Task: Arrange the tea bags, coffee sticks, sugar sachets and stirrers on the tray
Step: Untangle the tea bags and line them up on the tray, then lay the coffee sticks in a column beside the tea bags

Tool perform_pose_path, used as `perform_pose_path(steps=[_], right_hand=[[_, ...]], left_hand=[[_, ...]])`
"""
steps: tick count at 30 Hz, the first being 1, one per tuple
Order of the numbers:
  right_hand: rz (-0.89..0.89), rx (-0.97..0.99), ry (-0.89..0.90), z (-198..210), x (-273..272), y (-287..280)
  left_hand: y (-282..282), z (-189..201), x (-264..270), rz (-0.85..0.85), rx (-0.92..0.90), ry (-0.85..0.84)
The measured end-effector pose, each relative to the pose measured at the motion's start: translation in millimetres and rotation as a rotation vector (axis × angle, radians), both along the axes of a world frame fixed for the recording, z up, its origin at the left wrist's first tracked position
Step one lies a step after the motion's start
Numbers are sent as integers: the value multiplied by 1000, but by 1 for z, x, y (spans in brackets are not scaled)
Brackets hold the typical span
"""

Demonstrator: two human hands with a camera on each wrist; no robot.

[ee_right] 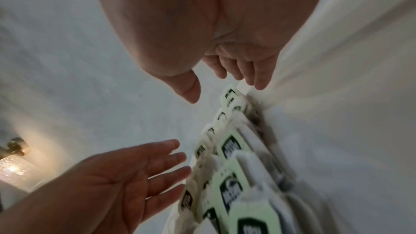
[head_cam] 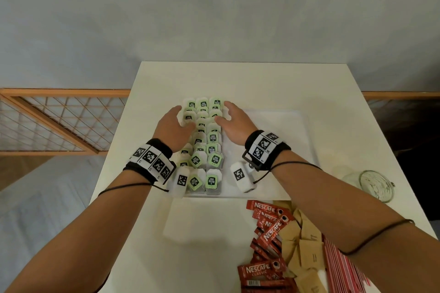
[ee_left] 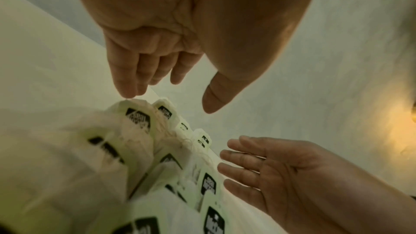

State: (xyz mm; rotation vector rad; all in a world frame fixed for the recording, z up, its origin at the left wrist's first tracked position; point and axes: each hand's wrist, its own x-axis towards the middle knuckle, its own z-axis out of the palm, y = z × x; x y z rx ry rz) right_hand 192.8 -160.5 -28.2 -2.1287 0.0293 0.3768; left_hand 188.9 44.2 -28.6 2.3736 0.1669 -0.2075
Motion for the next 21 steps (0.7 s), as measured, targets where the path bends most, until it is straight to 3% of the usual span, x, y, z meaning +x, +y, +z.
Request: perform_pose_path(steps=[6, 11, 21], right_hand=[[144, -11, -72, 37, -36, -39], [297, -141, -109, 60, -92, -84], [595, -489, 3, 29, -183, -128]], left_hand=[[-12, 21, -33, -138, 15, -117], [-38, 33, -80, -334, 39, -139], [-98, 23, -177, -910, 274, 127]])
